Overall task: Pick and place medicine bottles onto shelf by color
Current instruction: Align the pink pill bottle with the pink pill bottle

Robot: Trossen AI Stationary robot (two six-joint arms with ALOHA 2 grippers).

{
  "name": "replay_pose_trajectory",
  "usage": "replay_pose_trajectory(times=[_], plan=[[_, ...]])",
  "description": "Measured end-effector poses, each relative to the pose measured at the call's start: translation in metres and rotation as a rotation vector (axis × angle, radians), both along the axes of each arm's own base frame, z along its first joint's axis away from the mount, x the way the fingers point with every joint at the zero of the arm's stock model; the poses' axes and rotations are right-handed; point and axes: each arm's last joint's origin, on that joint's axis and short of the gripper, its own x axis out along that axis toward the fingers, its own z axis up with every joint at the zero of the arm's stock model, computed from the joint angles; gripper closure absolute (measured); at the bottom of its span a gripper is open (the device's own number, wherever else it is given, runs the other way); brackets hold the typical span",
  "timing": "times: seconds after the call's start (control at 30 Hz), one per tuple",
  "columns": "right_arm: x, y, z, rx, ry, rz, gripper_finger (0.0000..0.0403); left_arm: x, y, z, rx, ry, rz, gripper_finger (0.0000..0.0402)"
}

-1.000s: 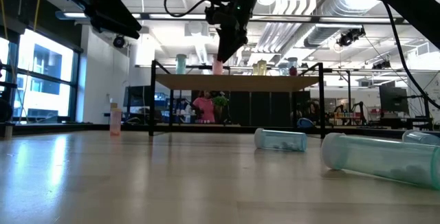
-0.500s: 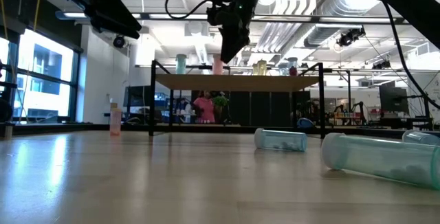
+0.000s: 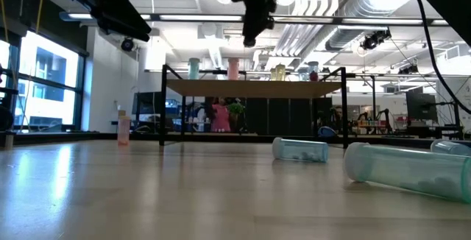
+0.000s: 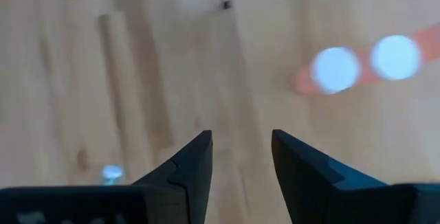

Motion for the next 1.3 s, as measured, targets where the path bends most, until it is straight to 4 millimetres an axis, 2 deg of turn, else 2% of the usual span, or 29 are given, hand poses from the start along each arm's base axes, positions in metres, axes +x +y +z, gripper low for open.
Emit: replay_pose_trajectory(times=[0.3,0.47,0.6,0.77,1.0,1.3], plan=[[-0.002,0.042,0.001,0.006,0.085,0.159,0.0261,-0.002,0.0,-0.003,-0.018,0.026,0.004,0.0161],[-0.002,0.058,-0.023,0.031,0.148,0.183,0.0261,-0.002,-0.001,-0.003,-0.023,0.026,0.003,0.0161],[-0.012,0.072,-0.049,0.06,0.18,0.145,0.0261,-0.002,-0.001,-0.003,-0.025,0.027,0.0,0.0161],[-0.037,0.096,-0.067,0.099,0.17,0.068,0.0261,-0.002,-0.001,-0.003,-0.025,0.026,0.0,0.0161],[-0.082,0.127,-0.076,0.141,0.117,-0.087,0.0261,-0.002,-0.001,-0.003,-0.029,0.024,-0.007,0.0161],[-0.131,0.154,-0.095,0.168,0.059,-0.338,0.0261,-0.001,-0.001,-0.003,-0.05,0.013,-0.004,0.0161]])
